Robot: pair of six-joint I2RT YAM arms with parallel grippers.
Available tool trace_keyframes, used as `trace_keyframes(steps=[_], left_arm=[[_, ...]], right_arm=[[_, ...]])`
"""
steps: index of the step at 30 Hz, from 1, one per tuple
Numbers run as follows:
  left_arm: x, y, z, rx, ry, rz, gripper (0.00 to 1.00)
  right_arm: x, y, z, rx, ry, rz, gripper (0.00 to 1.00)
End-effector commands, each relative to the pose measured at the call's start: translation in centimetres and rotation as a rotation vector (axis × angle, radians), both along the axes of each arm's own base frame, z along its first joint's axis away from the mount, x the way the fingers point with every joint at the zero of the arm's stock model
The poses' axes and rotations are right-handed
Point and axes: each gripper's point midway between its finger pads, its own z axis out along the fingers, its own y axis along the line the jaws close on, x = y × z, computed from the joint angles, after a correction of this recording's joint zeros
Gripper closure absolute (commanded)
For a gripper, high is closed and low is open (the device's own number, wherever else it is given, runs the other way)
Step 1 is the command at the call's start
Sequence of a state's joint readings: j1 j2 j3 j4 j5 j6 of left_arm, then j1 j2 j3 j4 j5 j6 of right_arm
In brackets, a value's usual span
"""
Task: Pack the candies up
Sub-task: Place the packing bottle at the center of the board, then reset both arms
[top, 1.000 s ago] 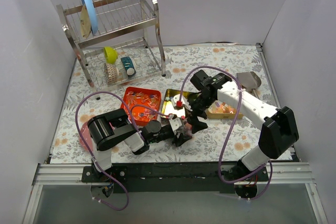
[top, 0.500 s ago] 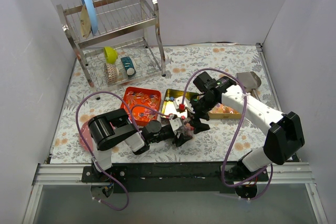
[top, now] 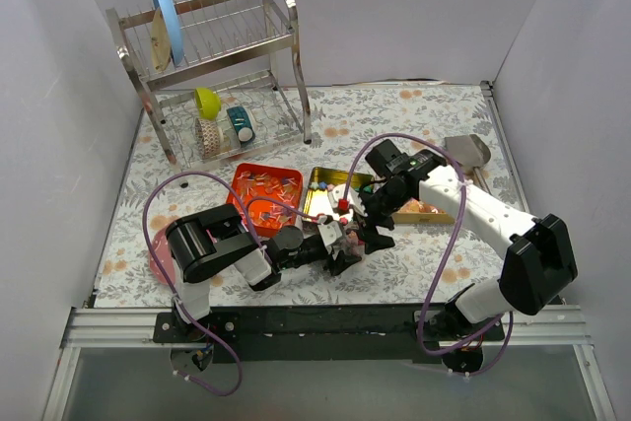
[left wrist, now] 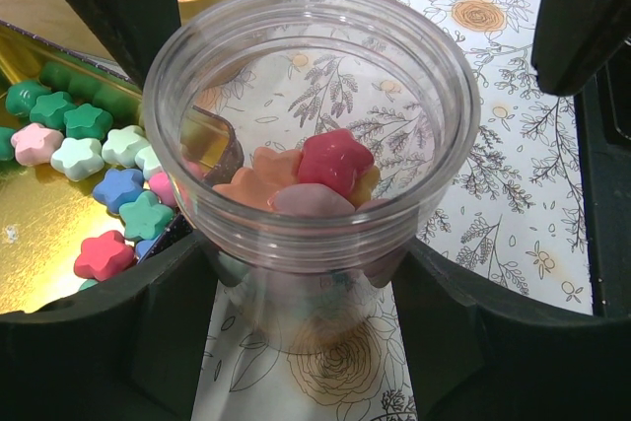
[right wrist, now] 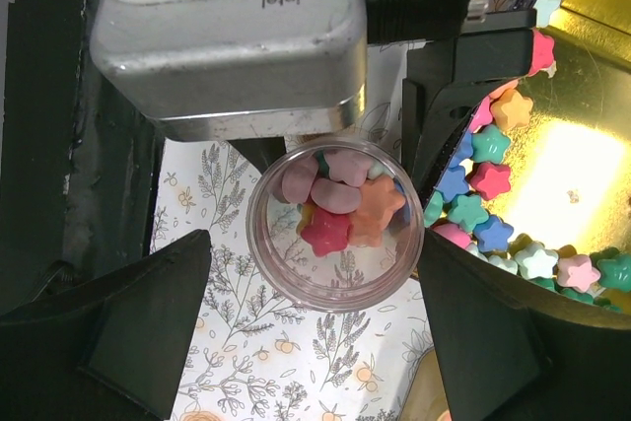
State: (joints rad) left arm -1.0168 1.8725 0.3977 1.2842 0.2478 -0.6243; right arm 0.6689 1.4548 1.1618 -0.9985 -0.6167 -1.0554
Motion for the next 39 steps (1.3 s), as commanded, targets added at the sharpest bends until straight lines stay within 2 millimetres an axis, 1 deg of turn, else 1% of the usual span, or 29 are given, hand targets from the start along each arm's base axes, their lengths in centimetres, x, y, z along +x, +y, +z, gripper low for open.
trace_keyframes(steps=[1,6,12,18,19,20,21,22,23,25,27,28,29,30,32,33,34,35,36,37,38,39], left_arm=[[-1.3,4.9,-9.1,0.311,0.187,0.075,1.0],[-1.2,4.9,-9.1,0.31,0.184,0.076,1.0],[-1.3,4.8,-9.1,0.309,0.186,0.069,1.0],[-1.6,4.6,-9.1,0.311,0.191,0.045,1.0],[-1.8,4.5,-9.2,0.314,0.195,0.03,0.89],[-2.0,4.5,-9.4,0.329,0.204,0.022,0.74],[-2.0,4.5,-9.4,0.329,0.204,0.018,0.53],[-2.1,4.6,-9.4,0.331,0.203,0.018,0.24],[-2.1,4.7,-9.4,0.335,0.206,0.022,0.02],[-2.1,4.7,-9.4,0.341,0.213,0.023,0.02],[-2.5,4.8,-9.4,0.365,0.239,0.007,0.02],[-2.6,4.7,-9.3,0.375,0.25,0.004,0.02],[-3.3,5.5,-9.9,0.414,0.292,0.0,0.02],[-3.4,5.5,-9.3,0.409,0.307,0.01,0.02],[-4.2,6.8,-9.2,0.441,0.333,0.016,0.02],[-4.0,6.4,-7.2,0.393,0.304,0.01,0.02],[-4.1,6.5,-6.4,0.386,0.287,-0.005,0.02],[-4.7,7.1,-6.4,0.408,0.3,-0.016,0.02],[-4.8,7.0,-5.5,0.399,0.293,-0.025,0.02],[-4.7,7.0,-4.2,0.382,0.272,-0.031,0.02],[-5.1,7.6,-3.9,0.387,0.291,-0.024,0.02],[-5.1,7.5,-2.7,0.357,0.282,-0.032,0.02]], right_arm=[[-4.3,-3.1,-0.6,-0.12,0.159,-0.032,0.09],[-5.3,-4.4,-1.0,-0.149,0.156,-0.034,0.09],[-6.1,-6.0,-2.5,-0.211,0.166,-0.037,0.09],[-6.6,-6.7,-3.2,-0.23,0.165,-0.044,0.09],[-6.5,-6.6,-3.2,-0.229,0.163,-0.047,0.09],[-6.5,-6.7,-3.2,-0.232,0.163,-0.048,0.09],[-6.4,-6.8,-3.3,-0.237,0.158,-0.052,0.09],[-6.3,-6.9,-3.4,-0.242,0.158,-0.057,0.09],[-6.1,-7.1,-3.4,-0.249,0.153,-0.062,0.09],[-5.7,-7.1,-3.2,-0.247,0.143,-0.073,0.09],[-5.4,-7.3,-3.0,-0.254,0.139,-0.08,0.08],[-4.8,-7.2,-2.6,-0.247,0.122,-0.089,0.09],[-4.7,-7.3,-2.3,-0.251,0.123,-0.092,0.09],[-4.4,-7.4,-2.2,-0.259,0.115,-0.098,0.09],[-3.5,-7.4,-1.4,-0.249,0.093,-0.118,0.09],[-3.2,-7.5,-1.2,-0.253,0.09,-0.128,0.09],[-2.9,-7.6,-1.0,-0.253,0.088,-0.143,0.08],[-2.7,-7.6,-0.7,-0.25,0.086,-0.152,0.08],[-2.1,-7.4,0.0,-0.241,0.065,-0.165,0.08],[-1.6,-7.5,0.4,-0.237,0.059,-0.19,0.08],[-1.3,-7.4,0.8,-0.233,0.056,-0.214,0.08],[-0.5,-7.4,1.4,-0.225,0.037,-0.24,0.08]])
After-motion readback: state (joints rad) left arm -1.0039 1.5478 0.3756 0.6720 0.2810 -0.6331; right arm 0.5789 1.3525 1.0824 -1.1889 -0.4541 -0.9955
